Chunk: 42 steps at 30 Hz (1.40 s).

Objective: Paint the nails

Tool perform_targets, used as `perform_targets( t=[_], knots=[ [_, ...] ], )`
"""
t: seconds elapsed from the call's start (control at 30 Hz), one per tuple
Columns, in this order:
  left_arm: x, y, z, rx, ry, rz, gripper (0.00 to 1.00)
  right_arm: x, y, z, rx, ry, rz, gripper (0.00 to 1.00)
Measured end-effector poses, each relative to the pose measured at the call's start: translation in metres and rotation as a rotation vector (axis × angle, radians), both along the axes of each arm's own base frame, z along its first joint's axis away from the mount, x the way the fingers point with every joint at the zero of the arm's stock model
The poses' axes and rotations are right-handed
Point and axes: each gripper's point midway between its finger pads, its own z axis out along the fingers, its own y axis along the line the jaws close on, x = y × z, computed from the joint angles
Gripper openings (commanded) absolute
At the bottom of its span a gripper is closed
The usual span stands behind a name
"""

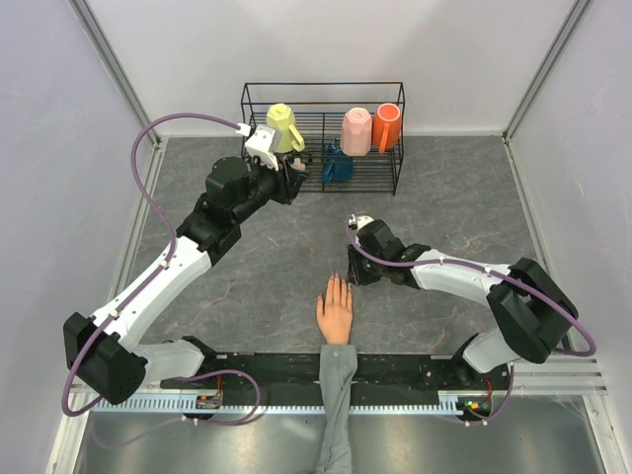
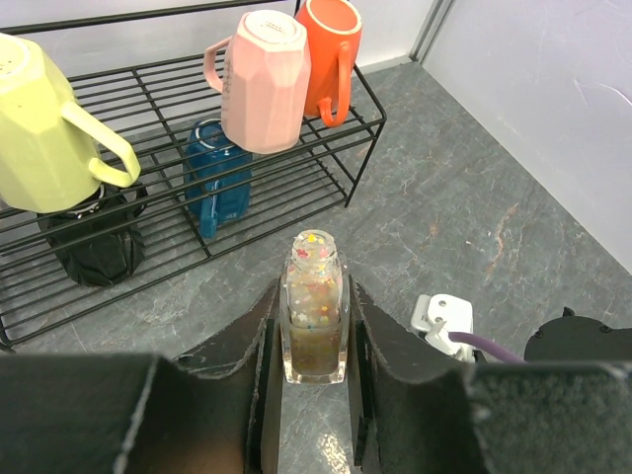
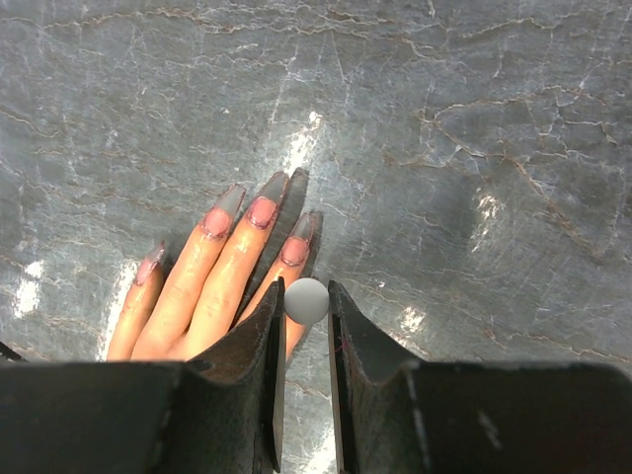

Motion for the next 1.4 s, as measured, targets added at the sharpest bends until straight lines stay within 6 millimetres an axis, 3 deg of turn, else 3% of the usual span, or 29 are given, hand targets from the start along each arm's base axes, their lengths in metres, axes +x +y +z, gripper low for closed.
perform_targets(
  t=[1.4],
  knots=[
    [-0.0011, 0.0007, -0.0014, 0.004, 0.007, 0.0, 0.02, 0.0076, -0.0025, -0.0007, -0.008, -0.02, -0.022, 0.0]
  ],
)
